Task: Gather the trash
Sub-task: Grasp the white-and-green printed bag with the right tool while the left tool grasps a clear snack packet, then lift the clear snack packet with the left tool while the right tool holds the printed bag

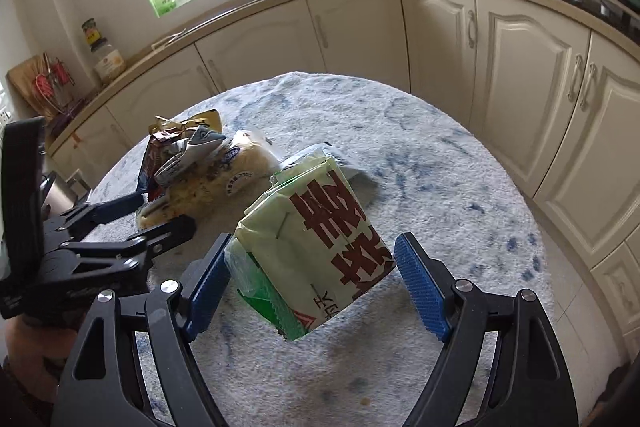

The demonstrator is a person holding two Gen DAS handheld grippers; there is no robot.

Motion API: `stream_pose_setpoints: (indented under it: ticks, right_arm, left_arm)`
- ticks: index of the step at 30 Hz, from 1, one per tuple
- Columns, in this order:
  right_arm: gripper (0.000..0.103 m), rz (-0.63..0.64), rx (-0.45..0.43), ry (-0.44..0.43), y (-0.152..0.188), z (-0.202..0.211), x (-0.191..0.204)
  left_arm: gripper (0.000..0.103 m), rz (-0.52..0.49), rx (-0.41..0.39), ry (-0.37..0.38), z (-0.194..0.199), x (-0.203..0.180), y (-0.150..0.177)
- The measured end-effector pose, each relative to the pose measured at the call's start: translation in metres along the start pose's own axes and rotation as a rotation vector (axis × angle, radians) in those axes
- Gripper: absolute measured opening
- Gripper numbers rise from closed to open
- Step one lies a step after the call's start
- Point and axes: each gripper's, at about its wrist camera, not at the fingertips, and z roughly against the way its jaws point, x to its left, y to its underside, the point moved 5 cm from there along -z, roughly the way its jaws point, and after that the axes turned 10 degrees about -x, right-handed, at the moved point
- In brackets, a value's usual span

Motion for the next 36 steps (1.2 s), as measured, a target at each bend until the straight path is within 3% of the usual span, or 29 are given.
stream_pose_setpoints:
  ticks: [3, 5, 7, 11, 22, 31, 36]
  right_arm:
    - [0.082, -0.005, -0.002, -0.003, 0.001, 0.002, -0.001]
    - [0.082, -0.006, -0.004, -0.007, 0.002, 0.005, -0.001]
    - [0.082, -0.009, -0.003, -0.014, 0.004, 0.008, 0.001]
    - [0.082, 0.006, -0.003, -0.034, 0.009, 0.015, 0.01]
    - [0.082, 0.008, -0.022, -0.075, 0.024, 0.047, 0.037]
    - [0.082, 0.016, -0.017, -0.074, 0.036, 0.063, 0.048]
    - [0.082, 0.009, -0.045, -0.067, 0.03, 0.076, 0.047]
  left_arm:
    - [0.054, -0.044, -0.011, -0.026, -0.011, -0.006, -0.008]
    - [0.039, -0.028, -0.006, 0.014, -0.011, -0.01, -0.008]
    - [0.036, -0.014, -0.005, 0.036, -0.011, -0.008, -0.006]
    - [0.033, 0.055, -0.017, 0.085, 0.001, 0.0, 0.002]
    - [0.029, 0.133, -0.074, 0.12, 0.055, 0.013, 0.038]
    - [0.029, 0.158, -0.083, 0.13, 0.096, 0.024, 0.072]
    - [0.029, 0.139, -0.148, 0.149, 0.122, 0.016, 0.065]
